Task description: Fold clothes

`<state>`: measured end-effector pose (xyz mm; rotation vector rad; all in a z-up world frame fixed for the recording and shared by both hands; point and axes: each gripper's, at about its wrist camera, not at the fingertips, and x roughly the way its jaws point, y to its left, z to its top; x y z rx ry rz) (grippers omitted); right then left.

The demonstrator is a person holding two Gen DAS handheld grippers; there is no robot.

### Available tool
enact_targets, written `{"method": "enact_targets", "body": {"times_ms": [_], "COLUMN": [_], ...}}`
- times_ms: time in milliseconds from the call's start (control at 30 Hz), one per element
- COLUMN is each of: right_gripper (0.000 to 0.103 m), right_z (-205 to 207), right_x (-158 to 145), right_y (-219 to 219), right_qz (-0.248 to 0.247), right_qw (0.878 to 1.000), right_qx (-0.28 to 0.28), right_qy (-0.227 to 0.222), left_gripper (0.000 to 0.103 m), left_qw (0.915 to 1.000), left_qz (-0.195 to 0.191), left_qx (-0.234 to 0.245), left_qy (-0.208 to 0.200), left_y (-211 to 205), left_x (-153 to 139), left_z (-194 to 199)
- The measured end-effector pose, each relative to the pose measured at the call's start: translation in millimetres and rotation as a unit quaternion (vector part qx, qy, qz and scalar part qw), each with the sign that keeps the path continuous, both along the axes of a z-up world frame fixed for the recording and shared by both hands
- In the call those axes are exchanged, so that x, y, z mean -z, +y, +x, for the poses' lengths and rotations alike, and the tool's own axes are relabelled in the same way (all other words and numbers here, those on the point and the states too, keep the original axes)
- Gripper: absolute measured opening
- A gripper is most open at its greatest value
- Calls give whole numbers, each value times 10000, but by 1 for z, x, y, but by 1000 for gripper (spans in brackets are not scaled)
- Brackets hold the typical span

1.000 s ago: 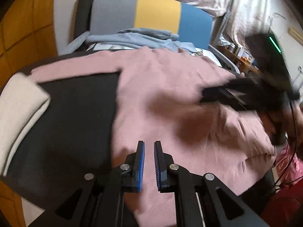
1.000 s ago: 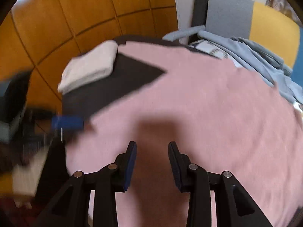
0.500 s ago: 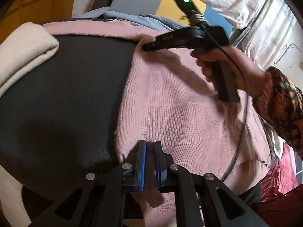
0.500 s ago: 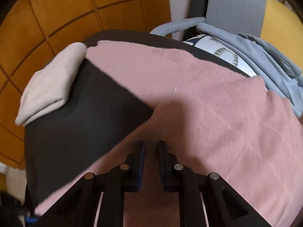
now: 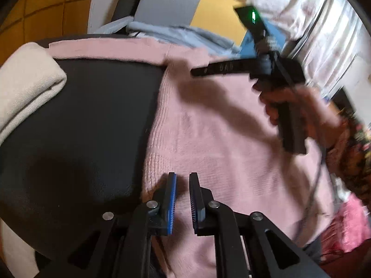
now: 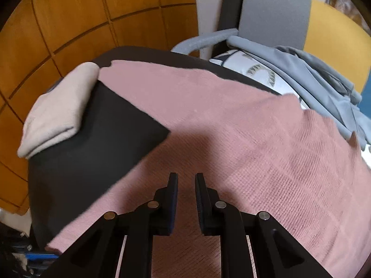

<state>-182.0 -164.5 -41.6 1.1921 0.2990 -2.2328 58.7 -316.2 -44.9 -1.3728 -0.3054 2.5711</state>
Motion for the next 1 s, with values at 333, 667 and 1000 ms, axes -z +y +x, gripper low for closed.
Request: {"method": "enact_targets", "body": {"times_ms": [333, 667, 1000], "right_gripper": [32, 49, 48], "right_z": [10, 112, 217], "right_x": [-17, -12, -53], "right_y": [28, 172, 291], "right_qz": [-148, 31, -461], "right_qw": [9996, 9965, 9913], "right_qx": [-10, 504, 1222], "right_qy": [-225, -665, -144], "left_gripper": [10, 17, 18], "left_qw": [9996, 9914, 9801], "left_qz": [-178, -718, -566], "left_qx": [200, 1091, 1866], "left_qy": [68, 89, 380], "left_y": [13, 97, 157], "left_x": [-12, -8, -39], "left_z": [0, -36, -32]}}
